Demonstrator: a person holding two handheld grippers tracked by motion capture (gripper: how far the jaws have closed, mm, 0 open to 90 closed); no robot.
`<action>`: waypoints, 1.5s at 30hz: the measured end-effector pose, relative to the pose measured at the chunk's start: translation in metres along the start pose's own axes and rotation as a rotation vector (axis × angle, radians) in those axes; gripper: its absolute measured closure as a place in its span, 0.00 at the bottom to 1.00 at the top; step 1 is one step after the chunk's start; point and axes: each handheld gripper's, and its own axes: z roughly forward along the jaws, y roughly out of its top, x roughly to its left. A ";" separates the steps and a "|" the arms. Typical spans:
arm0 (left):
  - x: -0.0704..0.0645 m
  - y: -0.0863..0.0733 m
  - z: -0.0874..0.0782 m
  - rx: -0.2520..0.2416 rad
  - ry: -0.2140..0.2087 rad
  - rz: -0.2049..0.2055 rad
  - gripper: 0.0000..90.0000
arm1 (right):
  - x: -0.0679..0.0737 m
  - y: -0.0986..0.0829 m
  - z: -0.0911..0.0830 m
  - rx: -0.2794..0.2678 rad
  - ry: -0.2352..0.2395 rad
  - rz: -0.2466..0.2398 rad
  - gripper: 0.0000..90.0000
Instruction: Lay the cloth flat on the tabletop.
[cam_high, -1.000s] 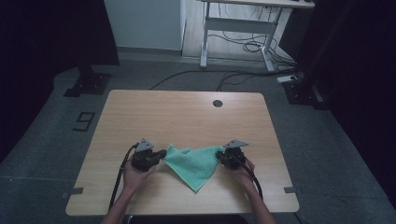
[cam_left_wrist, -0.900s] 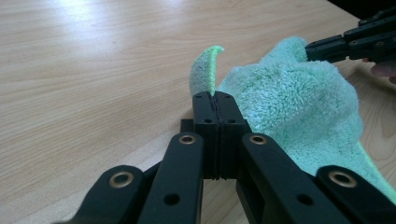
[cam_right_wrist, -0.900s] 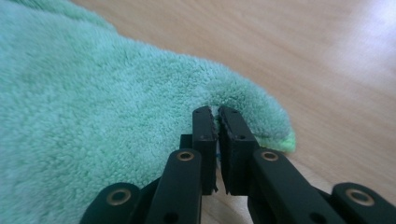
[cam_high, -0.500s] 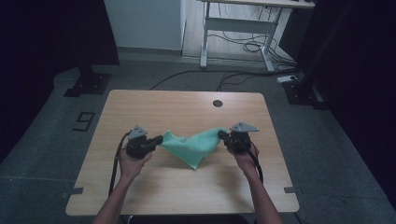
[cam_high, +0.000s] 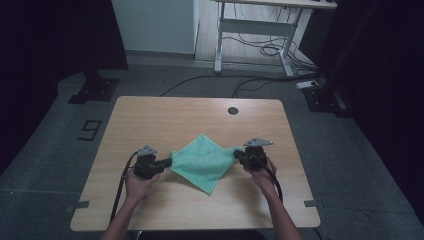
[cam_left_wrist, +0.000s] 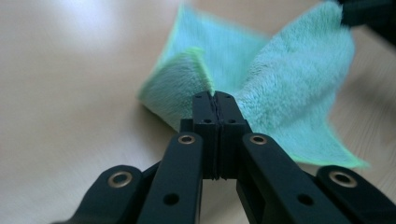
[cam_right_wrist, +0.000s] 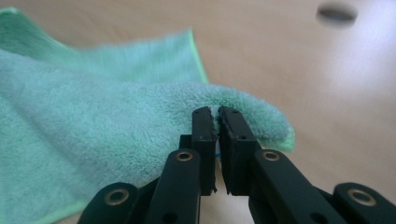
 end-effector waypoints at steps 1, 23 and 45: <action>-0.001 -0.004 0.003 0.014 -0.005 0.003 0.98 | 0.000 -0.003 0.001 0.012 0.000 0.005 0.93; -0.004 -0.012 0.005 -0.013 0.012 -0.007 0.97 | 0.023 -0.038 -0.031 -0.170 0.024 0.054 0.59; -0.006 -0.014 0.005 -0.011 0.029 -0.003 0.96 | 0.088 -0.046 0.018 -0.023 0.223 -0.070 0.48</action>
